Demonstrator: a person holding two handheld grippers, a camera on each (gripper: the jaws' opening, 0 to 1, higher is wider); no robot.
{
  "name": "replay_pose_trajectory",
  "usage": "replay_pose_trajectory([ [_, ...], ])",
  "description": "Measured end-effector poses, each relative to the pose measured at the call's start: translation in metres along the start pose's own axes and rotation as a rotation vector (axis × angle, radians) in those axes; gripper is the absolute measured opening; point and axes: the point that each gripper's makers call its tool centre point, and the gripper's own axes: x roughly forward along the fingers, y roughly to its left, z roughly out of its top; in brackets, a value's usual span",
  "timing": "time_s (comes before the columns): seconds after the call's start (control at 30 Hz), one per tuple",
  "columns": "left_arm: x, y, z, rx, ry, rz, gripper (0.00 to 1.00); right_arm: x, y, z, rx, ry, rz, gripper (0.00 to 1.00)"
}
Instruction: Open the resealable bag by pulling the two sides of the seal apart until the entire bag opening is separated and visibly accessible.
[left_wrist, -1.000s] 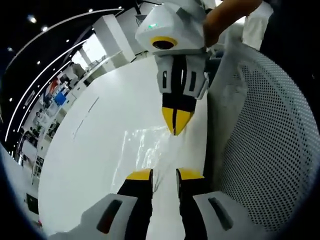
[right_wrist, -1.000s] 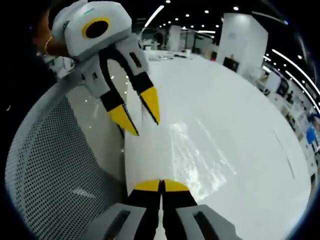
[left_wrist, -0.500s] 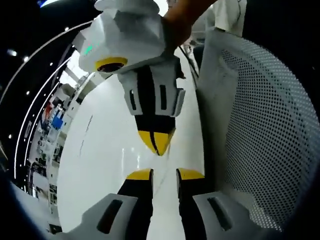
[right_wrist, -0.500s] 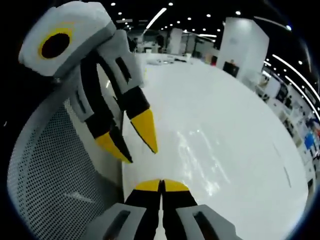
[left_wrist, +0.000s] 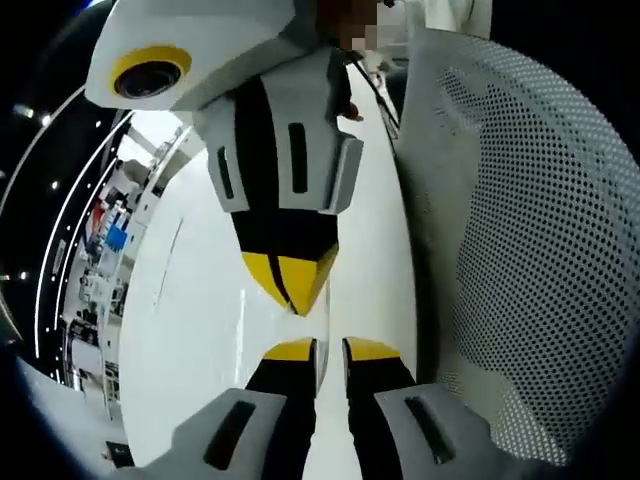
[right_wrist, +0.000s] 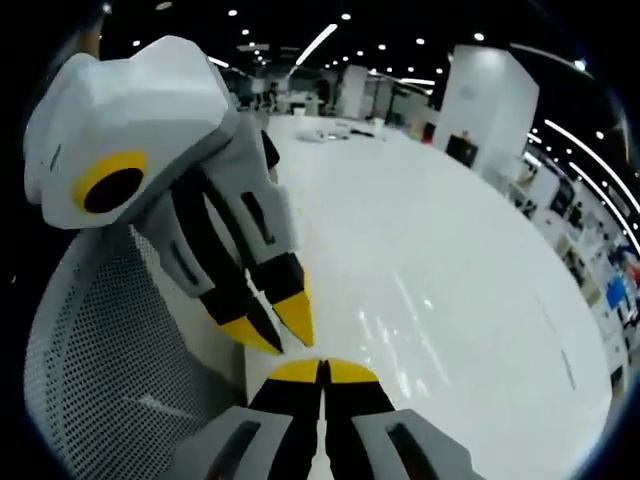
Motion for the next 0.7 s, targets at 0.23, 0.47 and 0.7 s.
replay_pose_trajectory([
  [0.23, -0.001, 0.006, 0.002, -0.029, -0.006, 0.03, 0.0, -0.006, -0.02, 0.013, 0.042, -0.038, -0.087, 0.0],
  [0.47, -0.001, 0.017, 0.007, -0.014, -0.01, 0.063, 0.0, -0.021, -0.048, 0.028, 0.085, -0.098, -0.22, 0.0],
  [0.7, -0.007, 0.033, 0.016, -0.037, -0.043, 0.098, 0.0, -0.048, -0.071, 0.059, 0.091, -0.208, -0.337, 0.0],
])
